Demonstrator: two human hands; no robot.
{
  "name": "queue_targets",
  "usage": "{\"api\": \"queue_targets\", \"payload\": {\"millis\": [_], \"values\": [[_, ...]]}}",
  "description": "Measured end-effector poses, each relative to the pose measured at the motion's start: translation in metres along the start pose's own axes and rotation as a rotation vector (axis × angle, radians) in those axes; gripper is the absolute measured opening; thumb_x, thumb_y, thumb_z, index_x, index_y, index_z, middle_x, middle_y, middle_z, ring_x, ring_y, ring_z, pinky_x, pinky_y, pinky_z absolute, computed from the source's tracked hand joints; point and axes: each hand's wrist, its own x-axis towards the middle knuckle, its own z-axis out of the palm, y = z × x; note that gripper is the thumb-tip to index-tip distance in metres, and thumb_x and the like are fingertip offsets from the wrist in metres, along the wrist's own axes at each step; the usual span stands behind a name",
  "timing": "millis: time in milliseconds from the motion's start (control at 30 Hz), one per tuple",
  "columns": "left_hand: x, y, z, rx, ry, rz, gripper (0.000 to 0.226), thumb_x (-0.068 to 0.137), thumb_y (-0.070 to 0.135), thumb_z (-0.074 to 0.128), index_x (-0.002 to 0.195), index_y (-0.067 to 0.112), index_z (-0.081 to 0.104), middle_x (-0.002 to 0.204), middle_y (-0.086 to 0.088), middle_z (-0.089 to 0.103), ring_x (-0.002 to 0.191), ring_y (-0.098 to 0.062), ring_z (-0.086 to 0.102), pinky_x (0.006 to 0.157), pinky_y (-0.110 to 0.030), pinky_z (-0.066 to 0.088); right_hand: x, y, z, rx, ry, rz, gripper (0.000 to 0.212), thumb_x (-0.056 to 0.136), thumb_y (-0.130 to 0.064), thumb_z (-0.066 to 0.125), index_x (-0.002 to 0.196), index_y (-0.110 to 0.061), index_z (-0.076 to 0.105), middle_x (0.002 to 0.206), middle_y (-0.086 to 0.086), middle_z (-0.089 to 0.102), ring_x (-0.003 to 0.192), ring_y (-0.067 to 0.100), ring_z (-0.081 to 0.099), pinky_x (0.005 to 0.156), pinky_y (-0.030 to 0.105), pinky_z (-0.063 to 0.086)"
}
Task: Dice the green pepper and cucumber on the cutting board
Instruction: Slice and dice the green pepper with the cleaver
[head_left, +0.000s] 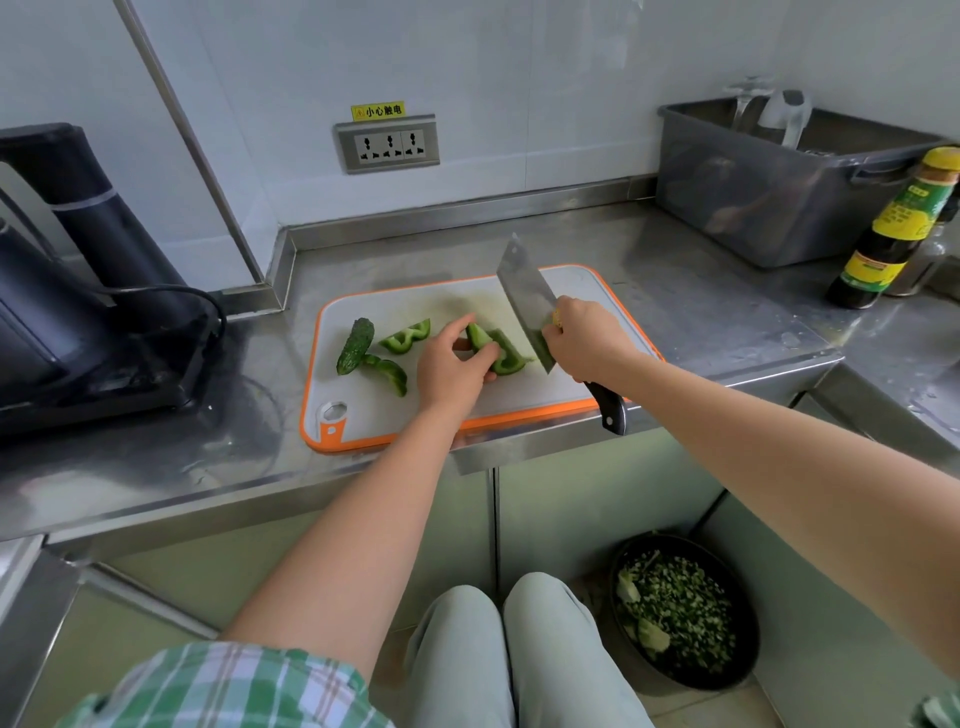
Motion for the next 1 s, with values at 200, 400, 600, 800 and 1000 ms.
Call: {"api": "queue_targets", "payload": {"millis": [200, 400, 600, 800, 1000], "values": [[0.004, -0.002, -0.001, 0.054, -0.015, -0.015, 0.046, 0.088, 0.014, 0.066, 0.131, 0.018, 0.054, 0.103, -0.002, 0.057, 0.064, -0.022, 0.066, 0.051, -0.009, 0.044, -0.001, -0.004, -0.015, -0.006, -0.106, -0.035, 0.008, 0.094, -0.01, 0.038, 0.092, -0.005, 0.044, 0.068, 0.012, 0.052, 0.045, 0.025, 0.052, 0.044, 0.03, 0.044], [0.006, -0.006, -0.004, 0.153, -0.075, -0.026, 0.081, 0.068, 0.032, 0.084, 0.138, 0.018, 0.046, 0.122, -0.006, 0.059, 0.097, -0.025, 0.067, 0.081, -0.027, 0.056, -0.01, -0.017, -0.019, -0.047, -0.182, -0.048, 0.01, 0.091, -0.004, 0.039, 0.097, -0.001, 0.046, 0.067, 0.016, 0.056, 0.042, 0.023, 0.051, 0.041, 0.026, 0.042], [0.005, -0.008, -0.003, 0.269, -0.081, 0.016, 0.083, 0.065, 0.023, 0.085, 0.139, 0.018, 0.047, 0.136, -0.007, 0.044, 0.114, -0.026, 0.057, 0.102, -0.042, 0.044, -0.013, -0.02, -0.016, -0.119, -0.191, -0.034, 0.015, 0.09, -0.004, 0.043, 0.103, -0.001, 0.049, 0.071, 0.012, 0.055, 0.046, 0.022, 0.053, 0.04, 0.023, 0.04], [0.014, -0.023, 0.0, 0.259, -0.067, 0.02, 0.093, 0.052, 0.052, 0.075, 0.136, 0.023, 0.049, 0.122, -0.002, 0.06, 0.105, -0.025, 0.061, 0.094, -0.045, 0.05, -0.014, -0.019, -0.018, -0.145, -0.218, -0.056, 0.008, 0.09, -0.004, 0.043, 0.098, -0.003, 0.046, 0.069, 0.011, 0.052, 0.047, 0.021, 0.052, 0.039, 0.023, 0.038], [0.005, -0.007, -0.002, 0.305, -0.083, 0.052, 0.084, 0.073, 0.024, 0.082, 0.145, 0.013, 0.04, 0.14, -0.007, 0.045, 0.117, -0.029, 0.055, 0.103, -0.044, 0.043, -0.015, -0.018, -0.021, -0.159, -0.256, -0.051, 0.013, 0.091, -0.004, 0.042, 0.102, 0.0, 0.048, 0.074, 0.014, 0.055, 0.048, 0.022, 0.052, 0.04, 0.024, 0.041]]}}
